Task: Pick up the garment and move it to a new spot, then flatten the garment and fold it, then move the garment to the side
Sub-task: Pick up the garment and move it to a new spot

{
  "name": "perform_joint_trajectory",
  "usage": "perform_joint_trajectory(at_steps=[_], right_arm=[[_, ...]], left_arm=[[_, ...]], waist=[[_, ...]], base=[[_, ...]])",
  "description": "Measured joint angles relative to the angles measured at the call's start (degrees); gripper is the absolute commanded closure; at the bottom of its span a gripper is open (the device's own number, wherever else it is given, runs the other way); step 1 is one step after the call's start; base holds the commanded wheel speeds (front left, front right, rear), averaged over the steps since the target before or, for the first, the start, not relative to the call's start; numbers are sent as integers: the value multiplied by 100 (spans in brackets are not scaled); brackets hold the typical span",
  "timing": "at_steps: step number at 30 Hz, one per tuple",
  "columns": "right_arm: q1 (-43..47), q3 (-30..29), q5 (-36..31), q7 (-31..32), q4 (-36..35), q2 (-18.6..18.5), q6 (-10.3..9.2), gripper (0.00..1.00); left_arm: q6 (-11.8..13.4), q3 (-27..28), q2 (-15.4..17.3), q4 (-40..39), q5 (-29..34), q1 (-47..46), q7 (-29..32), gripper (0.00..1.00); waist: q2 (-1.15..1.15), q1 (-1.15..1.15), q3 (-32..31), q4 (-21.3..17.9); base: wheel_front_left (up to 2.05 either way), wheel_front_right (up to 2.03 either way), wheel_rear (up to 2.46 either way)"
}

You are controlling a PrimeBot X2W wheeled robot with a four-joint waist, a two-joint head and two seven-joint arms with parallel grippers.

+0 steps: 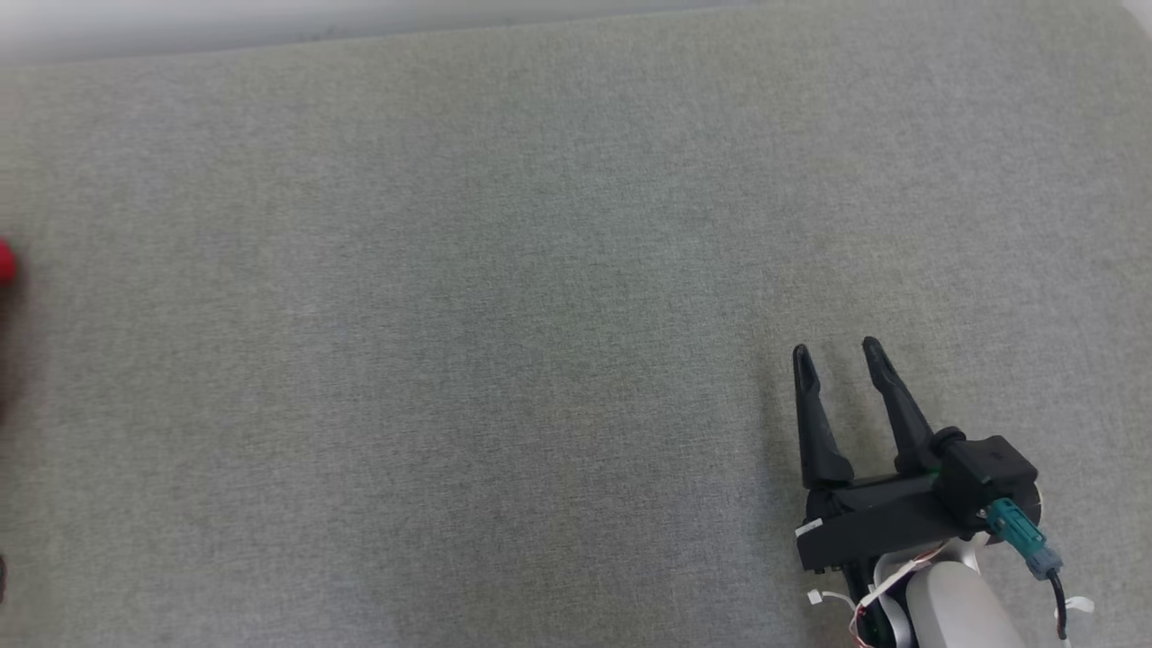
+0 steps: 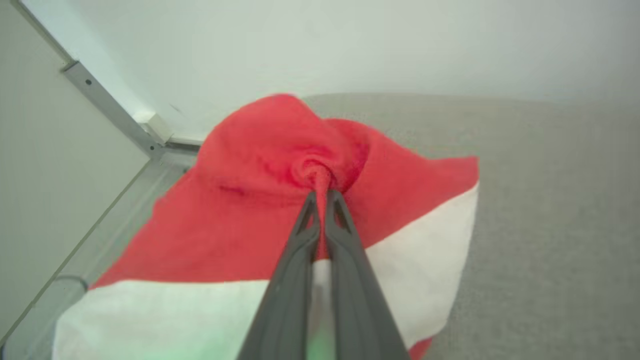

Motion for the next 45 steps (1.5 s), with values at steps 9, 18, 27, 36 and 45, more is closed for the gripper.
perform_joint_trajectory(at_steps=[9,18,27,36,45], right_arm=[[159,-15,-34,-18,11,0,0,0],[207,112,210,-26,129,2,0,0],[204,190,457,-41,124,-1,0,0],[307,131,479,-41,204,0,0,0],[327,81,467,-41,243,-4,0,0]], left_arm=[[-104,-69,-140,-843,16,-550,-1005,100],[-257,-592,-327,-2302,158,-1185,-1020,100],[-285,-1516,-904,-3098,342,-1406,-625,100],[-160,-2171,-1696,-3104,298,-691,-811,100],[-48,-2560,-2017,-2197,258,338,-1061,100]], waist=[[0,0,-330,195],[-1,-1,-713,162],[-1,-1,-751,-451],[-1,0,-774,-1260],[-1,0,-748,-1684]], base=[[0,0,0],[0,0,0],[0,0,0],[0,0,0],[0,0,0]])
